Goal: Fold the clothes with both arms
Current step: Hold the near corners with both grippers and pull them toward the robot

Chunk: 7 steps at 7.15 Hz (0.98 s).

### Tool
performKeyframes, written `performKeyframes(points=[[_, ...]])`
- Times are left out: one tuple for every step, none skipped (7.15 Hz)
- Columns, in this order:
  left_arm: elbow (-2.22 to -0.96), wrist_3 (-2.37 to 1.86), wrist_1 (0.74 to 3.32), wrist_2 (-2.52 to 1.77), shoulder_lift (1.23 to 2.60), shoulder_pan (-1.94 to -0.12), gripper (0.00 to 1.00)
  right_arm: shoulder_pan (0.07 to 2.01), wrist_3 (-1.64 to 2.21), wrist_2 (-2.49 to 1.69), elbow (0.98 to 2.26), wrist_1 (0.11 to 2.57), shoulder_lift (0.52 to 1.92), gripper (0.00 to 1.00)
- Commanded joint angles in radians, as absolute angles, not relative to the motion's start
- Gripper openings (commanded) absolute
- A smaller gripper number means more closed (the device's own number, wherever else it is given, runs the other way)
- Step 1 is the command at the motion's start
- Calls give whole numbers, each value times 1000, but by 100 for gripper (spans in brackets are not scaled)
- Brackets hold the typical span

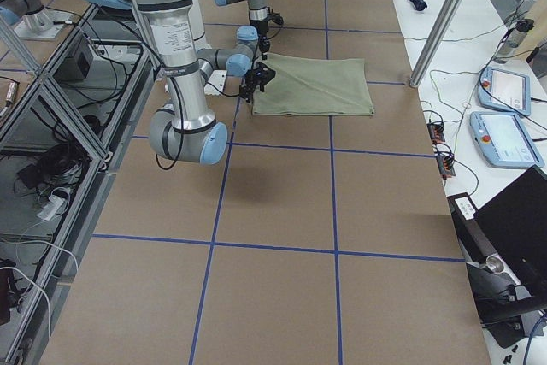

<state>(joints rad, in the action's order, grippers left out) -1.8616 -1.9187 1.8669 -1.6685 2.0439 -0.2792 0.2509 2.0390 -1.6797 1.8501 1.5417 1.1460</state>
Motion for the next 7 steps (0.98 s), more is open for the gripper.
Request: performKeyframes(points=[[-1864, -1917, 1867, -1669, 2043, -279, 0, 250, 2039, -1683, 1855, 1542, 1143, 32], [-1864, -1916, 1867, -1669, 2043, -279, 0, 250, 2039, -1684, 1856, 1542, 1140, 9], [-1864, -1916, 1867, -1669, 2043, -279, 0, 252, 2037, -1686, 1859, 1542, 1137, 0], [-1864, -1916, 1867, -1669, 2043, -279, 0, 262, 2037, -1689, 1865, 1542, 1134, 0], [-1864, -1914, 1867, -1669, 2043, -279, 0, 274, 2037, -1690, 1867, 1542, 1128, 0], [-1864, -1914, 1867, -1670, 2043, -279, 0, 278, 2040, -1689, 1887, 1542, 1127, 0], [-1864, -1914, 1867, -1671, 2042, -279, 0, 278, 2058, -1687, 1899, 1542, 1129, 0]])
